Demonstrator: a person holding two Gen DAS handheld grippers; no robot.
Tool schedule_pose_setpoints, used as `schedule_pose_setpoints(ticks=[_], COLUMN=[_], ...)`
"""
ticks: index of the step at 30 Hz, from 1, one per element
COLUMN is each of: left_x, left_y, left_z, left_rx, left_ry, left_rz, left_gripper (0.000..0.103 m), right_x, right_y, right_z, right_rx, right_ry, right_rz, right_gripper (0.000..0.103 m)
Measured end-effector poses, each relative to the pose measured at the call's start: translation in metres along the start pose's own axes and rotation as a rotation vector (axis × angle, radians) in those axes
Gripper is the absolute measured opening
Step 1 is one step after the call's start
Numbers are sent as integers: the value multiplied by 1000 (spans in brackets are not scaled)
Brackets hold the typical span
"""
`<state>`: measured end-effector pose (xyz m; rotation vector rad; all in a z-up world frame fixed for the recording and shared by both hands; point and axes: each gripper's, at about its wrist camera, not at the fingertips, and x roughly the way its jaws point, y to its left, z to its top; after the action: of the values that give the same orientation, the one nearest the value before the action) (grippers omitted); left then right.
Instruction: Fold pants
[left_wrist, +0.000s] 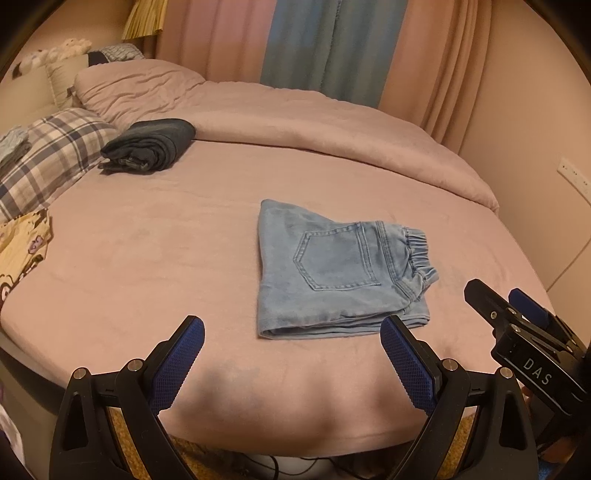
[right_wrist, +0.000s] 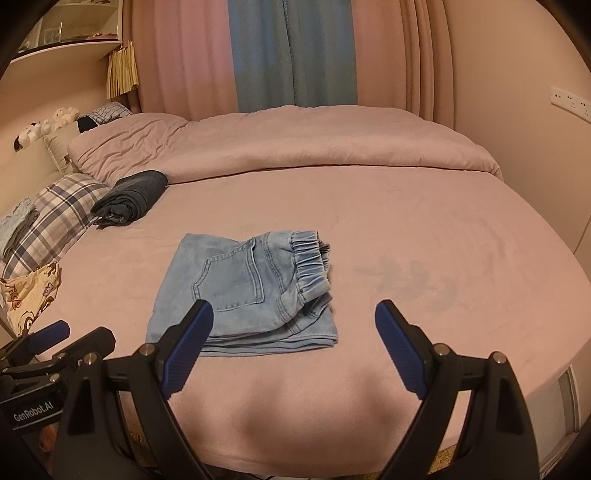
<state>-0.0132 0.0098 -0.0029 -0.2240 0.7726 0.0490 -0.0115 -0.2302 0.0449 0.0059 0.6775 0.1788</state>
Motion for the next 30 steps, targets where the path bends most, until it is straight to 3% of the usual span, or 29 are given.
schedule_pose_setpoints(ticks=[30], left_x=[-5], left_y=[-5], left_z=[-1], left_rx=[11], left_ry=[-13], left_rz=[-6], left_gripper=[96], right_x=[2], right_y=[5], right_z=[-4], right_rx=[7], right_ry=[7], right_rz=[-6], right_gripper=[90])
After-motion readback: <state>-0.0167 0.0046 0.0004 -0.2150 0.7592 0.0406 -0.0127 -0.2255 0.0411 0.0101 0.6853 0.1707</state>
